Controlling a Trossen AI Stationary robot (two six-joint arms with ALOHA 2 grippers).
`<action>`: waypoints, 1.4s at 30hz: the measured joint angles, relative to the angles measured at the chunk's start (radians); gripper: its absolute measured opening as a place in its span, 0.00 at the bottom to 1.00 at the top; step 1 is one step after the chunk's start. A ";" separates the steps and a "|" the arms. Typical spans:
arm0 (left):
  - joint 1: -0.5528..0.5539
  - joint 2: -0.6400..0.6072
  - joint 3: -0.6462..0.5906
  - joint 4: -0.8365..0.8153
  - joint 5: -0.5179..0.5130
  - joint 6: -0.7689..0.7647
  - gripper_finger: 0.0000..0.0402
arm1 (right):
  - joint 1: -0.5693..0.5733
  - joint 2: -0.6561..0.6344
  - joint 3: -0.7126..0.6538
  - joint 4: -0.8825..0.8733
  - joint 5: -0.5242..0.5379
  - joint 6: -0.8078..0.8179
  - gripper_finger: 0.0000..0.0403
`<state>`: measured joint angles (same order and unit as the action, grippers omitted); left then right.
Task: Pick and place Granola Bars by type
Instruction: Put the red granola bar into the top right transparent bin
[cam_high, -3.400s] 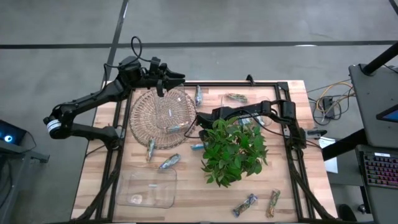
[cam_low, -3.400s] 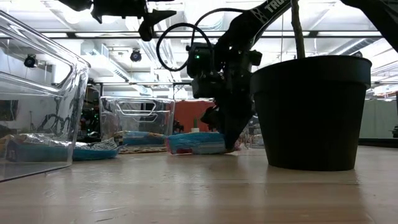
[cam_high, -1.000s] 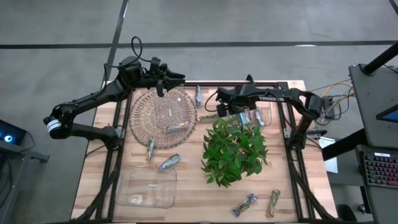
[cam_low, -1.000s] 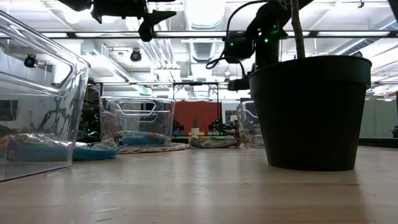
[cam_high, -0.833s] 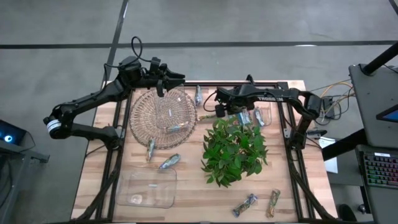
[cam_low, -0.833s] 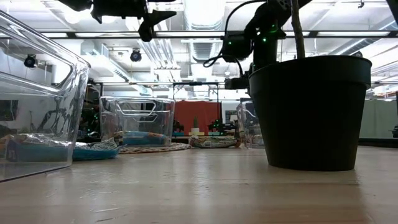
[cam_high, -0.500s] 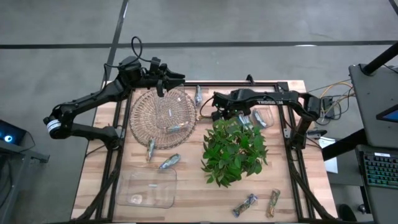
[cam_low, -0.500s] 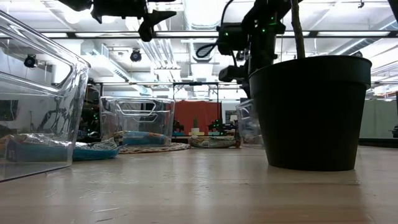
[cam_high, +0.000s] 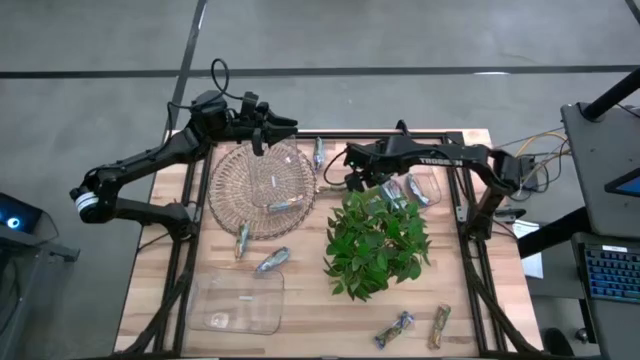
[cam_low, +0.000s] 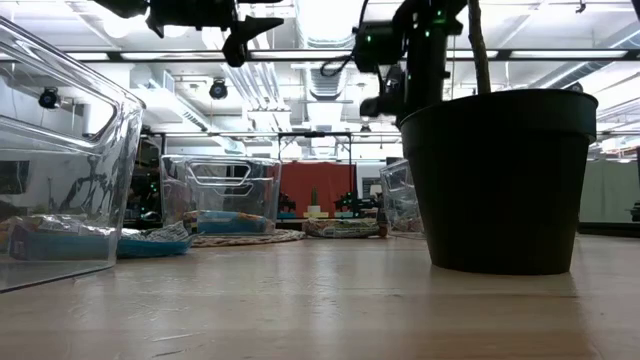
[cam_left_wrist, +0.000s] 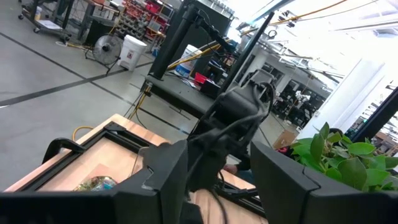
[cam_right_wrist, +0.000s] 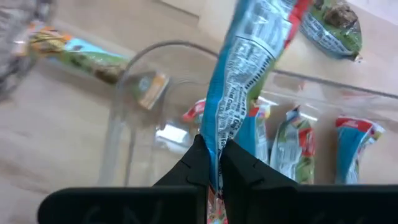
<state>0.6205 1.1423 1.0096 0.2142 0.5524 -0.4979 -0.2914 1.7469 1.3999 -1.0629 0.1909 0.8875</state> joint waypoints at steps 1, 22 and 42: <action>0.000 0.000 0.000 0.000 0.000 0.000 0.39 | 0.002 -0.004 0.009 -0.010 0.000 0.003 0.03; 0.000 0.000 0.000 -0.007 0.000 0.000 0.39 | 0.182 -0.037 -0.013 -0.101 -0.060 0.078 0.03; 0.000 0.000 0.000 -0.007 0.000 0.000 0.39 | 0.169 0.005 -0.136 0.078 -0.195 -0.016 0.06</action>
<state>0.6201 1.1423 1.0096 0.2072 0.5525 -0.4980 -0.1223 1.7519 1.2636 -0.9853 -0.0040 0.8714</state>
